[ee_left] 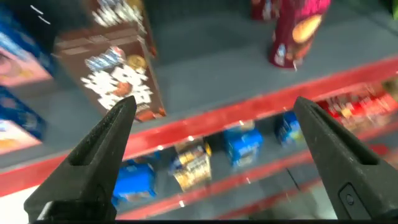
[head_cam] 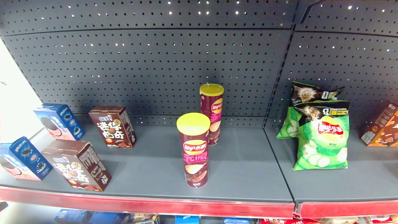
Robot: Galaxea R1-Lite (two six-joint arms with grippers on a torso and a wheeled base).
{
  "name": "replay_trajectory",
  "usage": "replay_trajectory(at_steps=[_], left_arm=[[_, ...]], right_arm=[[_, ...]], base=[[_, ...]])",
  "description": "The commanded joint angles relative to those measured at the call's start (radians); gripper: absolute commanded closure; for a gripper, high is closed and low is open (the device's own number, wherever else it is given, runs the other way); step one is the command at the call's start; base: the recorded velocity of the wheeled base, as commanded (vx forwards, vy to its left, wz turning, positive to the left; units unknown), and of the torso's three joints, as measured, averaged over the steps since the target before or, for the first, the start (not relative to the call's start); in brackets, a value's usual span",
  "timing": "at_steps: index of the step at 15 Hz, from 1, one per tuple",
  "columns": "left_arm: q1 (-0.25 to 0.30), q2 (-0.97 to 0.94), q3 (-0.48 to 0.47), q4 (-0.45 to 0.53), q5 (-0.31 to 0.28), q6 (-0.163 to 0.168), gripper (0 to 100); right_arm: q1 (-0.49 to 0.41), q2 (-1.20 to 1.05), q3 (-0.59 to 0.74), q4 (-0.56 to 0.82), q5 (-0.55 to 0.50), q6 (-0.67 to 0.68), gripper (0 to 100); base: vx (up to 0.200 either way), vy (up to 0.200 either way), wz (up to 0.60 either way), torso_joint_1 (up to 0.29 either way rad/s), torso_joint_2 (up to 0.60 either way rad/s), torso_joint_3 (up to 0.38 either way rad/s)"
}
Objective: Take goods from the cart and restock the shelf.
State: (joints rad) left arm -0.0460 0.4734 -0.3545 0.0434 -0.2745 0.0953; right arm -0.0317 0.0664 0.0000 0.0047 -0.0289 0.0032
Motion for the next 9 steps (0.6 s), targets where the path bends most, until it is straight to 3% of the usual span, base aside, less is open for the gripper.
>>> replay_trajectory(at_steps=[1,3,5,9], left_arm=[[-0.011,0.203,-0.001,-0.002,-0.012,0.004,0],[-0.035,0.258,-0.004,-0.005,0.017,0.061,0],[-0.152,0.324,-0.018,-0.023,0.017,0.066,0],[-0.169,0.510,-0.061,-0.232,-0.057,0.070,0]], right_arm=[[-0.001,0.006,0.000,0.000,0.000,0.000,0],[-0.001,0.006,0.000,0.000,0.000,0.000,0],[-0.001,0.006,0.000,0.000,0.000,0.000,0],[-0.001,0.006,0.000,0.000,0.000,0.000,0]], base=[[0.000,0.000,0.00,0.000,0.00,0.000],[0.000,0.000,0.00,0.000,0.00,0.000],[0.000,0.000,0.00,0.000,0.00,0.000],[0.000,0.000,0.00,0.000,0.00,0.000]])
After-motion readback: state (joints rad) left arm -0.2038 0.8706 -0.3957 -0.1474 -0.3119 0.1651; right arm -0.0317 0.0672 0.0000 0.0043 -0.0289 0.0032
